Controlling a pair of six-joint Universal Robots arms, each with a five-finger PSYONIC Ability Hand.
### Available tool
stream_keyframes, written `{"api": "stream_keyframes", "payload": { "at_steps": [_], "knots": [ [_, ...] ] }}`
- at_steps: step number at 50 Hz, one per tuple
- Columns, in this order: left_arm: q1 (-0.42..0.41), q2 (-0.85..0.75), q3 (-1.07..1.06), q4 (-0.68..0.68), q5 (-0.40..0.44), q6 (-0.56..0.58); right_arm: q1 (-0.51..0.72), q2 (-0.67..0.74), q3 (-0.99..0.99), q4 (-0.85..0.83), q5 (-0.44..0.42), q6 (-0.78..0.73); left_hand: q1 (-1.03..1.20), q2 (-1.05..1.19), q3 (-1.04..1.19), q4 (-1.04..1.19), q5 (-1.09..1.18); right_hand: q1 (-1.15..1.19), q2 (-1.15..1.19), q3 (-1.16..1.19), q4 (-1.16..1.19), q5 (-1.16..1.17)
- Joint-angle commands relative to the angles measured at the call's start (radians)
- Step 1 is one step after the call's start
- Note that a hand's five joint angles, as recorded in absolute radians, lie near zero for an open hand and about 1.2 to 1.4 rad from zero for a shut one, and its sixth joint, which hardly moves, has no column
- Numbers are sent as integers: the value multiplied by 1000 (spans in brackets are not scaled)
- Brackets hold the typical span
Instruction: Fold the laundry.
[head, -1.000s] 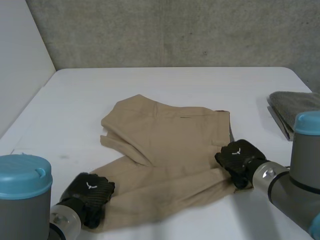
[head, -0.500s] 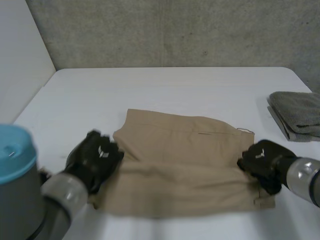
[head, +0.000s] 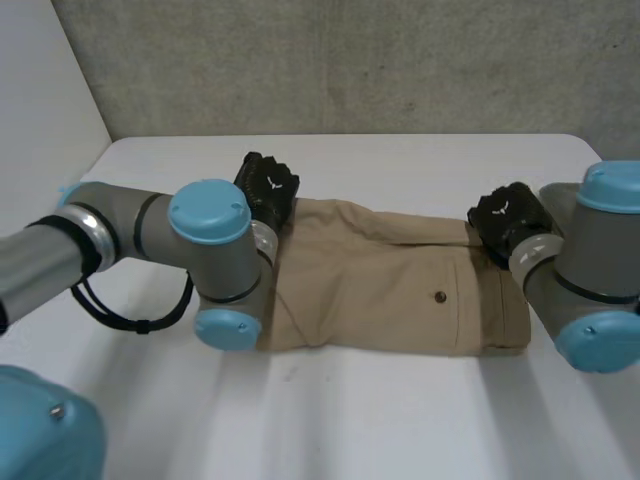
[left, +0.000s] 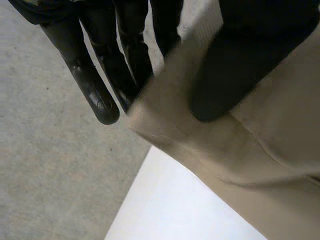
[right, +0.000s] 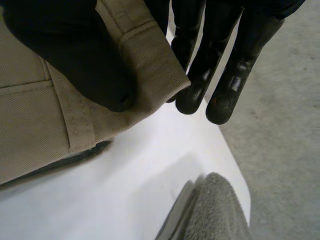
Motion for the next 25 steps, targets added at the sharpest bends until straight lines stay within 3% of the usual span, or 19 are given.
{"api": "stream_keyframes", "payload": {
  "at_steps": [1, 7, 12, 17, 21, 25],
  "knots": [
    [1, -54, 43, 80, -2, 3, 9, 68, -90, -51, 71, 58, -864, -898, -912, -916, -911, -796, -1001, -998, -1016, -998],
    [-5, -13, -6, 73, -19, -21, 0, 3, -92, -51, 68, 202, -865, -899, -913, -916, -911, -796, -1001, -998, -1016, -998],
    [-4, 154, -141, 71, -24, -76, -2, -117, -44, -35, 42, 271, -865, -899, -913, -916, -911, -796, -1001, -998, -1016, -998],
    [-5, 325, -335, 35, -17, -173, -14, -252, 46, 98, -56, 276, -865, -899, -913, -916, -911, -796, -1001, -998, -1016, -998],
    [-7, 392, -466, -36, -1, -219, -52, -295, 132, 224, -129, 282, -865, -899, -913, -916, -911, -796, -1001, -998, -1016, -998],
    [-4, 412, -555, -68, 16, -246, -72, -318, 248, 242, -200, 282, -865, -899, -913, -916, -911, -796, -1001, -998, -1016, -998]
  ]
}}
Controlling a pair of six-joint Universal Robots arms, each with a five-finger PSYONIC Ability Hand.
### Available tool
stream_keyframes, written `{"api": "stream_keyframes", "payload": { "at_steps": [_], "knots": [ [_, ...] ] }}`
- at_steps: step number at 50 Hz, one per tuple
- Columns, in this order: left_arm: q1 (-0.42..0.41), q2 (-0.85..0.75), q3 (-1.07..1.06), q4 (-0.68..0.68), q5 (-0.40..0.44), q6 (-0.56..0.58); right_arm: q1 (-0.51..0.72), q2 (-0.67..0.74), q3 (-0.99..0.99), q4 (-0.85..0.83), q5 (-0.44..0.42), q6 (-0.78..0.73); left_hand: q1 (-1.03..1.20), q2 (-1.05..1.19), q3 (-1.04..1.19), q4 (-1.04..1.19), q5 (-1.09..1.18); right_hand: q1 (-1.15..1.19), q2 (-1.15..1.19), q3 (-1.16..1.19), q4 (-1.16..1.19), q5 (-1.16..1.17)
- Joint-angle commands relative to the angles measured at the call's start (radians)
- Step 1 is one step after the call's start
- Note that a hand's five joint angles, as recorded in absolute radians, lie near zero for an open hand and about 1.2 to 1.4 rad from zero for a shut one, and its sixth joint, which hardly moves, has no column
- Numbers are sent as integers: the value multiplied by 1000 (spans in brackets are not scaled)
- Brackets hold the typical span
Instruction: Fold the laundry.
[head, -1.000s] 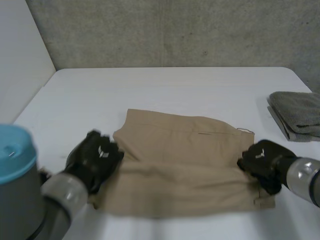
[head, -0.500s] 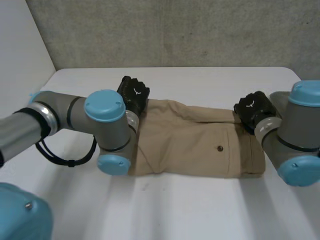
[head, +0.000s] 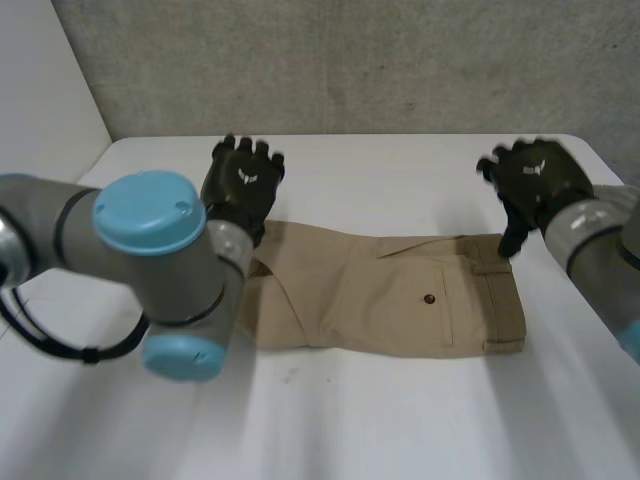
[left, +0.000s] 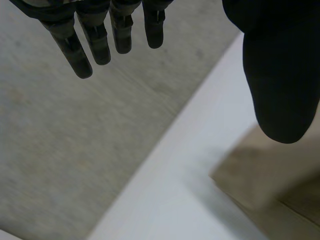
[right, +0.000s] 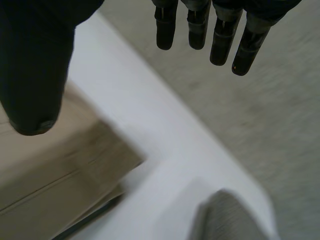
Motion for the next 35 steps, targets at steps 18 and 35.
{"api": "stream_keyframes", "payload": {
  "at_steps": [18, 35],
  "knots": [
    [107, 12, -237, -64, 23, -71, -84, 31, 377, -140, -181, -3, 735, 723, 716, 723, 705, 305, 290, 294, 276, 272],
    [141, 6, -237, -70, -13, -97, -107, 80, 391, -255, -175, -12, 1206, 1193, 1186, 1193, 1175, 405, 390, 394, 376, 371]
  ]
}}
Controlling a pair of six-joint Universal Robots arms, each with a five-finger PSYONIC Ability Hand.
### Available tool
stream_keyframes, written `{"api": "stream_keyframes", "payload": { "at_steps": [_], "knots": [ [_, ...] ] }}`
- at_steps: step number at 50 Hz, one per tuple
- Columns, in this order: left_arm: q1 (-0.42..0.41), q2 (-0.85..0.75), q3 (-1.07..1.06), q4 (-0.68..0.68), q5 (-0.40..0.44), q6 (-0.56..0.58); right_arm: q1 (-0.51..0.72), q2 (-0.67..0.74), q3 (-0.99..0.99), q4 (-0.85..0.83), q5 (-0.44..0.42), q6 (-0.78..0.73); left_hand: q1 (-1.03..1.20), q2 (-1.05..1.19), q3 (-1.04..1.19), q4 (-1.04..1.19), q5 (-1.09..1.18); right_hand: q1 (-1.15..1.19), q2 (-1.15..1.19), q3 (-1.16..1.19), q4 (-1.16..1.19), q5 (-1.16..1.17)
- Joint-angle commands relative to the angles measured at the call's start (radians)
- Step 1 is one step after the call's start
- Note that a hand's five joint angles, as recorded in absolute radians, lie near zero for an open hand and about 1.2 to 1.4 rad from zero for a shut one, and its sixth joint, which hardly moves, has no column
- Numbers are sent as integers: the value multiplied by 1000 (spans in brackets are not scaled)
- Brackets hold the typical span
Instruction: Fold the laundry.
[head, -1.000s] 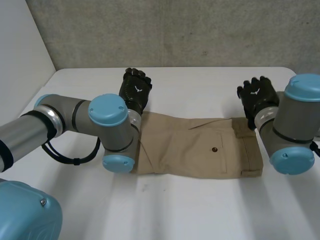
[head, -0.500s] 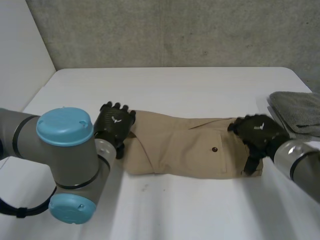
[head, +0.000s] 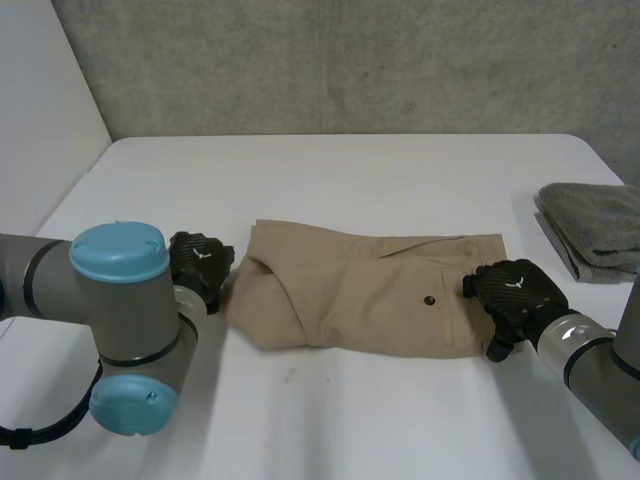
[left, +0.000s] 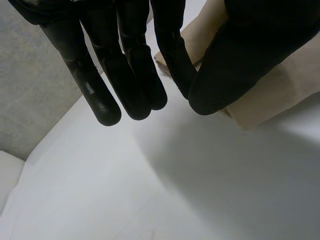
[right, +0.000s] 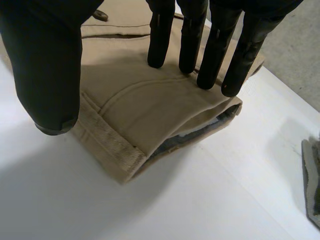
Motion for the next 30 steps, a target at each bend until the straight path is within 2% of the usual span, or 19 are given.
{"api": "stream_keyframes", "payload": {
  "at_steps": [1, 4, 5, 7, 8, 12, 22, 30],
  "knots": [
    [18, 0, -1, -8, -25, -2, -6, 25, 6, -67, 3, -9, 256, 204, 209, 201, 239, 230, 169, 163, 162, 175],
    [18, 0, -1, -11, -27, -3, -11, 34, 6, -76, 5, -14, 213, 161, 166, 158, 196, 283, 222, 216, 215, 228],
    [15, 2, -4, -13, -25, -3, -12, 43, 3, -80, 5, -14, -66, -119, -114, -122, -83, 350, 289, 283, 282, 295],
    [15, 4, -10, -13, -25, -5, -12, 53, -1, -83, 3, -16, -382, -434, -429, -437, -399, 447, 386, 380, 379, 392],
    [15, 13, -22, -13, -25, -3, -14, 60, -6, -86, 5, -16, -535, -587, -582, -590, -551, 587, 526, 520, 519, 532],
    [13, 33, -38, -5, -24, -3, -29, 68, -18, -86, 6, -20, -592, -644, -639, -647, -608, 991, 930, 924, 923, 936],
    [13, 103, -45, -11, -25, -6, -133, 48, -26, -21, 5, -140, -636, -688, -683, -691, -653, 993, 932, 926, 924, 938],
    [8, 189, -93, -10, -15, -8, -262, -56, -75, 118, 8, -383, -768, -820, -815, -823, -784, 993, 932, 926, 924, 938]
  ]
}}
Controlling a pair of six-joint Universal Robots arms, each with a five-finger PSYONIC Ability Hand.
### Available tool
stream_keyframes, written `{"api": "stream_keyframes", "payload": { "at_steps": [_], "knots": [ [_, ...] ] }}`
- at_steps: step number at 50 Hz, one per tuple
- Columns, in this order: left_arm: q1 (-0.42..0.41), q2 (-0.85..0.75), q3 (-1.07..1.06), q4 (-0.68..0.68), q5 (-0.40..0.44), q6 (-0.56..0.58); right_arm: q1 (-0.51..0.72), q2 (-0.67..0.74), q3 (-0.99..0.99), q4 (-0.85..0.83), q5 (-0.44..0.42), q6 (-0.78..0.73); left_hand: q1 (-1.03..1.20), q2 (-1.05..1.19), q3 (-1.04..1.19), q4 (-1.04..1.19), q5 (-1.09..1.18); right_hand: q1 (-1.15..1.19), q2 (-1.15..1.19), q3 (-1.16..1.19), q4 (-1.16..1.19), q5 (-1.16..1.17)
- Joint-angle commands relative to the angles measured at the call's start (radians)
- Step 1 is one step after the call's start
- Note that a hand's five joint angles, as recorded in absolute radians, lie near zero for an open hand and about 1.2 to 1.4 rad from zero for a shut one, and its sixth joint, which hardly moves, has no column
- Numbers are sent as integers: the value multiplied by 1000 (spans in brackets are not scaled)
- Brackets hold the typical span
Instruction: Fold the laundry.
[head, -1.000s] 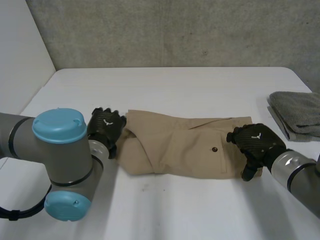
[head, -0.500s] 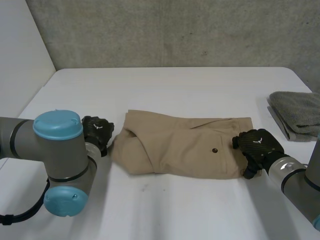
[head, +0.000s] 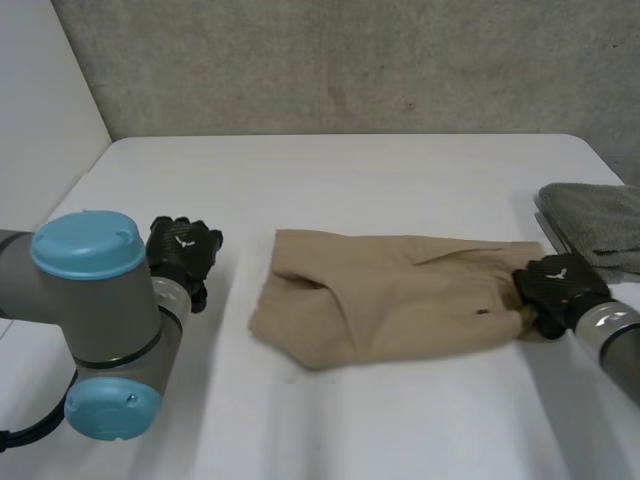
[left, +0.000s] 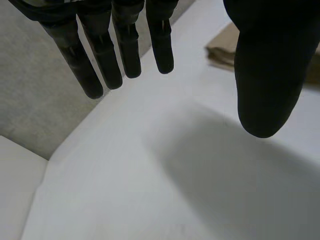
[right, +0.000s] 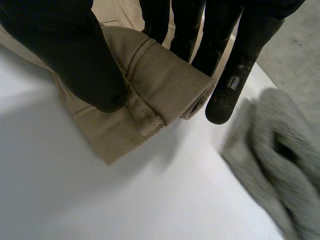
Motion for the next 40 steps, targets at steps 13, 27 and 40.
{"api": "stream_keyframes", "payload": {
  "at_steps": [13, 27, 40],
  "knots": [
    [-24, 101, -24, 3, 9, -36, 326, -109, -267, 136, 58, -196, -208, -200, -202, -189, -186, 502, 227, 247, 209, 271],
    [-41, 116, 86, 0, 3, -179, 739, 147, -396, 147, -74, -183, -247, -238, -241, -228, -224, 32, -242, -223, -261, -199],
    [-124, 95, 246, 2, 4, -205, 497, -69, -419, 179, -74, 606, -255, -247, -250, -237, -233, -720, -994, -975, -1013, -951]
  ]
}}
